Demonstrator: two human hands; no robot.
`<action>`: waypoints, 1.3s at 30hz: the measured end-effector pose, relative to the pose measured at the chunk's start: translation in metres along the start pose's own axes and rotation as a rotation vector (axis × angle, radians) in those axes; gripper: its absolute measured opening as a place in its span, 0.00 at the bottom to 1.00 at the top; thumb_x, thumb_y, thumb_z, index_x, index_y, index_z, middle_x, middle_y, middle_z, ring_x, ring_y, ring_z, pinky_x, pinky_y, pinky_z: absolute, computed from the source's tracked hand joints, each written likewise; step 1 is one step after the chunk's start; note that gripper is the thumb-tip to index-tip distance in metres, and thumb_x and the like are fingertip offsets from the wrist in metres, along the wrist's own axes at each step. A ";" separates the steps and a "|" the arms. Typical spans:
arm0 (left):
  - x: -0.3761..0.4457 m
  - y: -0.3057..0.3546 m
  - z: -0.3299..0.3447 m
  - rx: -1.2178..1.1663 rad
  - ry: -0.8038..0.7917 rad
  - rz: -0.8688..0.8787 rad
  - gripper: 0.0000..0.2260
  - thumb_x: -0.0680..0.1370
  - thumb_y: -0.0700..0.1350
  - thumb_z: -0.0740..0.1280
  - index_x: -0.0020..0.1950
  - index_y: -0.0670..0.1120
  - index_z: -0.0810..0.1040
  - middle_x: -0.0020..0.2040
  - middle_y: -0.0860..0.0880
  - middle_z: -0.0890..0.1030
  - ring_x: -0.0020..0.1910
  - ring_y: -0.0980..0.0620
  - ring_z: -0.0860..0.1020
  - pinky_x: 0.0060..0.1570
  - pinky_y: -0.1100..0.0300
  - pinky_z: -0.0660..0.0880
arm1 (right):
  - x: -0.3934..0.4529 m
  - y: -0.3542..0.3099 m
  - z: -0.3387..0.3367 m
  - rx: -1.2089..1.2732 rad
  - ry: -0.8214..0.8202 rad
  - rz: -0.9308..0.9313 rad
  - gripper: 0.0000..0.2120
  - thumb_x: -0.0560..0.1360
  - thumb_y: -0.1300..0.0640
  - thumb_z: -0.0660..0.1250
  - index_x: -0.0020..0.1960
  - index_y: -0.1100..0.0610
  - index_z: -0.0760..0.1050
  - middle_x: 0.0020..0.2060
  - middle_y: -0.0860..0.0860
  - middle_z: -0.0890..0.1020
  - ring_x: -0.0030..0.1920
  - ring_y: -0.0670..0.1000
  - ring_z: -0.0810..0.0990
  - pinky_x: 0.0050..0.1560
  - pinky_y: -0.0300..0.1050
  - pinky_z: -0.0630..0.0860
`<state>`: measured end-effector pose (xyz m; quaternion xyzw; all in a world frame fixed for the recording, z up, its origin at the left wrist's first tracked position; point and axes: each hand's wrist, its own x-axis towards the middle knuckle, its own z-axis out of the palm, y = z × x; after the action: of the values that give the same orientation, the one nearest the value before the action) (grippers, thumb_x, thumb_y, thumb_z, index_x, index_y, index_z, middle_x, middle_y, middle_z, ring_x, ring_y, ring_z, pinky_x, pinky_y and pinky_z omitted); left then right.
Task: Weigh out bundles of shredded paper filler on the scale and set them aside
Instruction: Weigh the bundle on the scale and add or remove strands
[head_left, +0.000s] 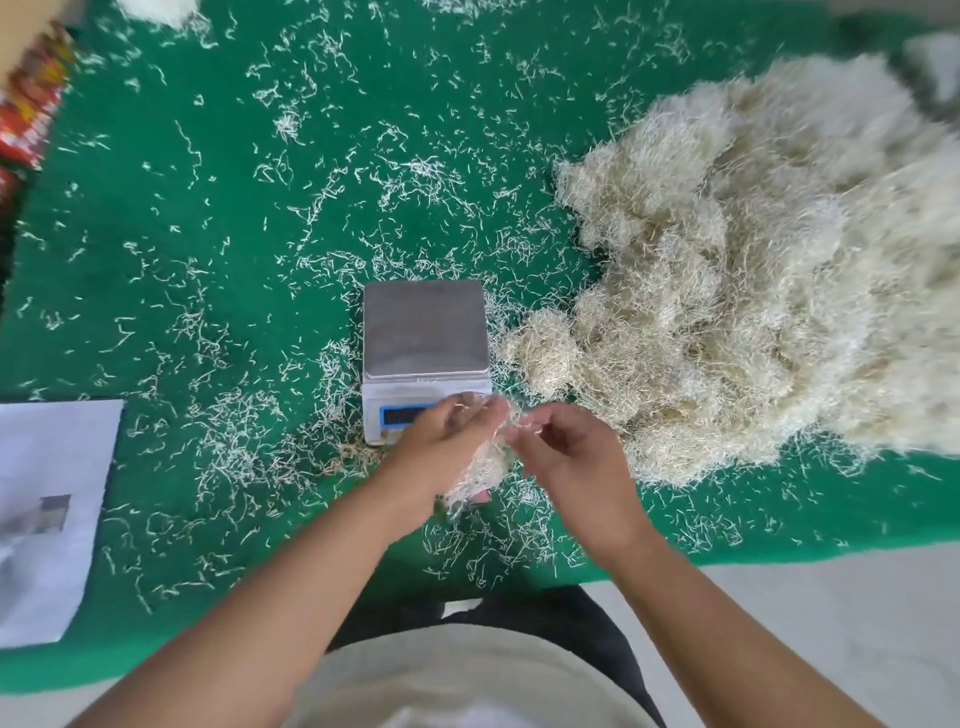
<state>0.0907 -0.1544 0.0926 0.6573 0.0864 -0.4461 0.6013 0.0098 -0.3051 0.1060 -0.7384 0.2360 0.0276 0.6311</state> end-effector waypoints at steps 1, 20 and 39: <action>-0.002 0.005 0.006 -0.046 -0.081 -0.002 0.29 0.56 0.80 0.72 0.54 0.73 0.81 0.54 0.67 0.84 0.57 0.62 0.78 0.60 0.49 0.78 | -0.004 -0.007 0.005 0.005 -0.038 -0.009 0.06 0.80 0.60 0.73 0.47 0.51 0.84 0.31 0.46 0.80 0.31 0.45 0.76 0.36 0.42 0.80; -0.055 0.059 0.029 -0.346 0.137 0.286 0.05 0.72 0.42 0.67 0.39 0.43 0.81 0.33 0.42 0.77 0.31 0.47 0.77 0.30 0.56 0.73 | -0.020 -0.049 0.015 0.949 -0.086 0.505 0.32 0.84 0.32 0.56 0.72 0.56 0.77 0.66 0.58 0.83 0.65 0.58 0.83 0.68 0.62 0.76; -0.093 0.057 0.084 0.583 0.608 0.816 0.19 0.83 0.50 0.52 0.73 0.52 0.68 0.81 0.52 0.61 0.80 0.53 0.61 0.75 0.46 0.67 | -0.066 -0.119 -0.002 0.975 -0.197 0.246 0.31 0.85 0.33 0.56 0.72 0.55 0.79 0.66 0.57 0.83 0.68 0.55 0.81 0.77 0.58 0.69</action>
<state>0.0323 -0.2026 0.2078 0.8741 -0.1314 0.0245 0.4670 -0.0041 -0.2757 0.2381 -0.3187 0.2459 0.0578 0.9136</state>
